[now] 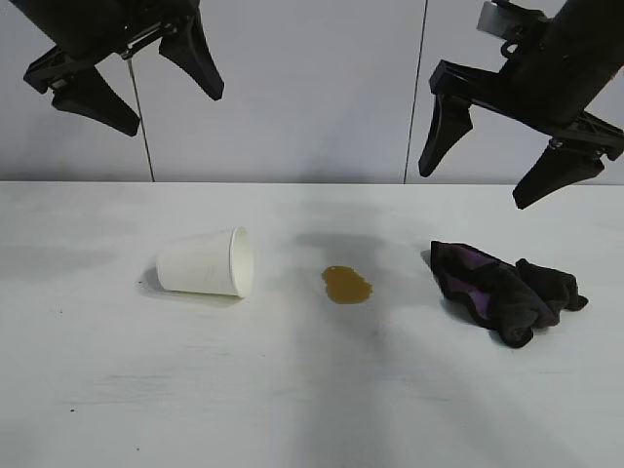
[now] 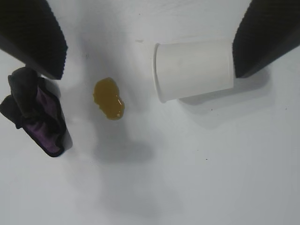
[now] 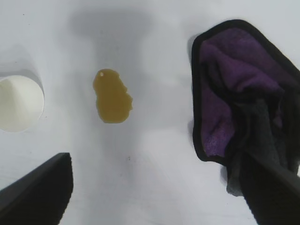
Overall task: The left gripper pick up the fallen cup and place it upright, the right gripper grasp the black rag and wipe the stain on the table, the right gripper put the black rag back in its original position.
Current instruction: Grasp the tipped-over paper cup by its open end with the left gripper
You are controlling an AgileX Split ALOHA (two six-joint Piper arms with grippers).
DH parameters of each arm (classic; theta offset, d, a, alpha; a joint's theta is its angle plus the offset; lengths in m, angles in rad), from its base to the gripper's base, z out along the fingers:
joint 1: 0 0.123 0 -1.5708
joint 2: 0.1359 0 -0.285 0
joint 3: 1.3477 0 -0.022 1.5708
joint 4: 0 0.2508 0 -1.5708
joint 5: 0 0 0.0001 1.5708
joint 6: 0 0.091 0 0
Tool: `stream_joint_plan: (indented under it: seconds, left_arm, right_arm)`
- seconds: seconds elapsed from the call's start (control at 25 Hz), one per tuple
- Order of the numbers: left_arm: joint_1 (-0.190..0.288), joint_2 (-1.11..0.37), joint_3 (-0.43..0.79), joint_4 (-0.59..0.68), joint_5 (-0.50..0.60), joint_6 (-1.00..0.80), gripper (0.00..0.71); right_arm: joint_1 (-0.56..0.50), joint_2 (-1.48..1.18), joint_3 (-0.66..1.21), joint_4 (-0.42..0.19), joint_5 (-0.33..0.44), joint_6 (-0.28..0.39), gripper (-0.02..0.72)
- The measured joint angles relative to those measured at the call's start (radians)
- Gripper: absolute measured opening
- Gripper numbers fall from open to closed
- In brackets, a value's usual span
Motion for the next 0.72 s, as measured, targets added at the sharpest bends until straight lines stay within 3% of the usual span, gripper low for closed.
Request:
stream_joint_plan:
  seconds: [0.16, 0.28, 0.48, 0.72]
  left_arm:
    - [-0.040, -0.002, -0.024, 0.117, 0.162, 0.372, 0.666]
    - [-0.094, -0.002, -0.022, 0.173, 0.163, 0.573, 0.665]
    - [-0.158, 0.033, -0.021, 0.192, 0.038, 0.645, 0.649]
    - [-0.183, 0.148, -0.021, 0.257, 0.014, 0.706, 0.636]
  right_arm:
    - [0.000, 0.000, 0.000, -0.003, 0.003, -0.014, 0.661]
    - [0.000, 0.000, 0.000, -0.005, 0.003, -0.019, 0.661]
    - [0.000, 0.000, 0.000, -0.006, -0.004, -0.034, 0.661]
    - [0.000, 0.000, 0.000, -0.006, -0.005, -0.041, 0.661]
